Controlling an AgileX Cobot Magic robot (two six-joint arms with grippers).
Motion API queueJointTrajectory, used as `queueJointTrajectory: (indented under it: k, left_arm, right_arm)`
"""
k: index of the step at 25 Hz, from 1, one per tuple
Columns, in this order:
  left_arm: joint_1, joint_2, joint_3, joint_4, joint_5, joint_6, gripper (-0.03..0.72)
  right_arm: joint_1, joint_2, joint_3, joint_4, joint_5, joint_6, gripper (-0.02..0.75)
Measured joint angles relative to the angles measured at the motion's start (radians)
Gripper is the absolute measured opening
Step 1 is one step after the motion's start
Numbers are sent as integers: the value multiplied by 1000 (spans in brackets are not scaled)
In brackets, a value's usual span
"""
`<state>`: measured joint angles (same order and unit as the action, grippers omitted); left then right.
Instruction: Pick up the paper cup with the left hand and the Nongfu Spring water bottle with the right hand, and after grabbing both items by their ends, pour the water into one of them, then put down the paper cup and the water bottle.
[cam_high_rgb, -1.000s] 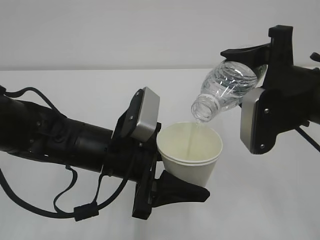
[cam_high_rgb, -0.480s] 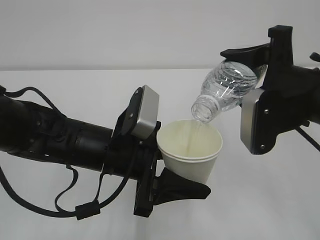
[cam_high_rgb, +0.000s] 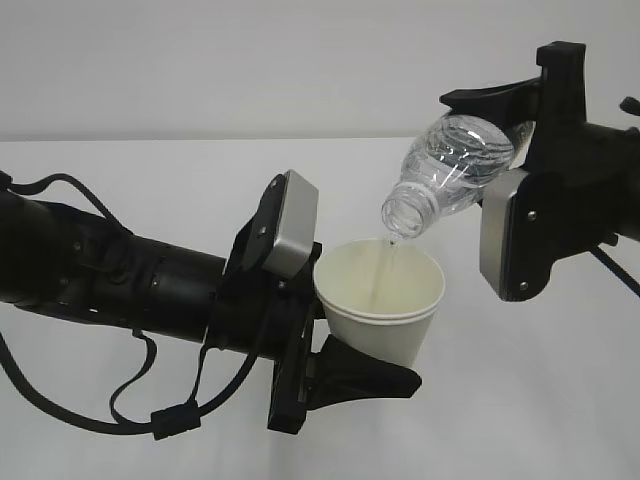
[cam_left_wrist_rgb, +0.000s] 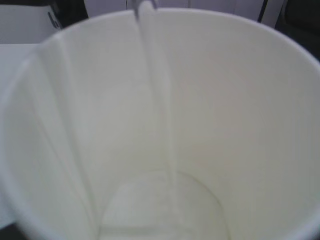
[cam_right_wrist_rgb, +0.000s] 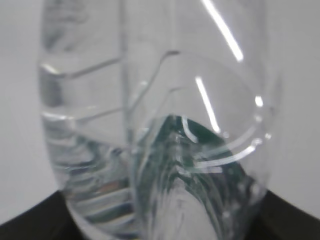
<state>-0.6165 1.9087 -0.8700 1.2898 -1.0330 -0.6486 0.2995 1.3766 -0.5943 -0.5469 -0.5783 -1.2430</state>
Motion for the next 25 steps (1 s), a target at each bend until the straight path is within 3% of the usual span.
queueJointTrajectory:
  k: [25]
  left_arm:
    - [0, 0, 0, -2, 0, 0, 452]
  right_arm:
    - [0, 0, 0, 0, 0, -6, 468]
